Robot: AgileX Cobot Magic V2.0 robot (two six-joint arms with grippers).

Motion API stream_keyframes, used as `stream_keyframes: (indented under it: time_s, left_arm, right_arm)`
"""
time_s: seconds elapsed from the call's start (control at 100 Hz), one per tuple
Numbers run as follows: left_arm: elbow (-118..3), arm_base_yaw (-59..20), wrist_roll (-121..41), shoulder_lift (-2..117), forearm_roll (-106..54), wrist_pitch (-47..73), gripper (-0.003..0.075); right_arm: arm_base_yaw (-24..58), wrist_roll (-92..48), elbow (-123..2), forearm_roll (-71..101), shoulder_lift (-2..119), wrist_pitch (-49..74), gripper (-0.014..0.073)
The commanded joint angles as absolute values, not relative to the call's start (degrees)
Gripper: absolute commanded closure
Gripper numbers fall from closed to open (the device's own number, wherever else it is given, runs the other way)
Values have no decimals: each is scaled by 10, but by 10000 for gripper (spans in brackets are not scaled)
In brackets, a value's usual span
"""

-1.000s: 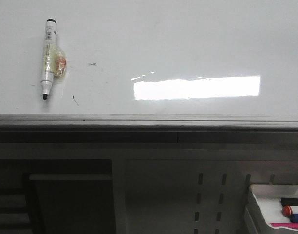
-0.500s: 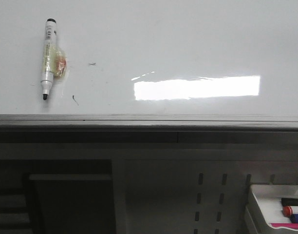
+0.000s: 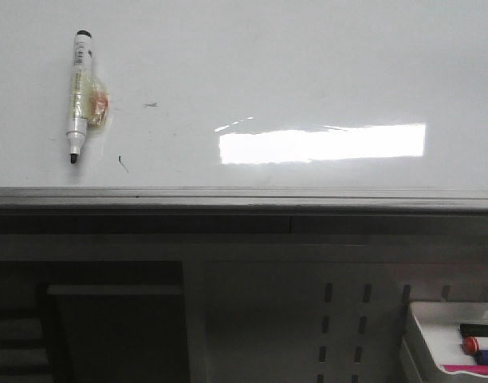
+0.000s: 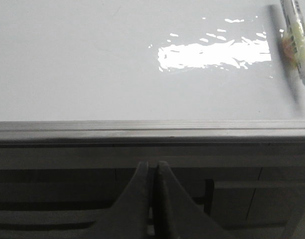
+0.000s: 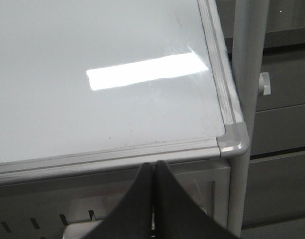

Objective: Write number 4 on whiteboard

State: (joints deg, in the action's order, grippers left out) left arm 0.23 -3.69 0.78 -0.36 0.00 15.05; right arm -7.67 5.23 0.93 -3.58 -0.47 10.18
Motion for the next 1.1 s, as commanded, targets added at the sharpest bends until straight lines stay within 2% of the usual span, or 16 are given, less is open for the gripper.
stream_keyframes:
  time_s: [0.0,0.09,0.29,0.6,0.77,0.83,0.96,1.02,1.09]
  left_arm:
    - [21,-35,13,-17,-16,76,741]
    - [21,-35,13,-17,-26,47,741]
    - [-14,-35,13,19,-60,69,741]
    - [-134,-37,13,153,-54,129,741]
    - [-156,-37,13,203,-24,128,730]
    - [-156,-39,13,217,-24,120,670]
    - [-154,-39,13,243,-28,73,384]
    - [-149,-39,13,257,-37,30,324]
    - [-148,-41,13,279,-51,4,318]
  right_arm:
    - [-79,50,20,-33,-14,42,658]
    - [-78,50,17,-4,-14,45,658]
    - [-78,50,-16,72,2,102,658]
    - [-78,50,-140,99,122,194,658]
    - [-78,50,-174,99,166,204,658]
    - [-78,50,-174,99,169,199,658]
    - [-78,50,-172,99,169,195,658]
    - [-77,50,-171,99,169,180,658]
    - [-77,50,-171,99,169,183,658]
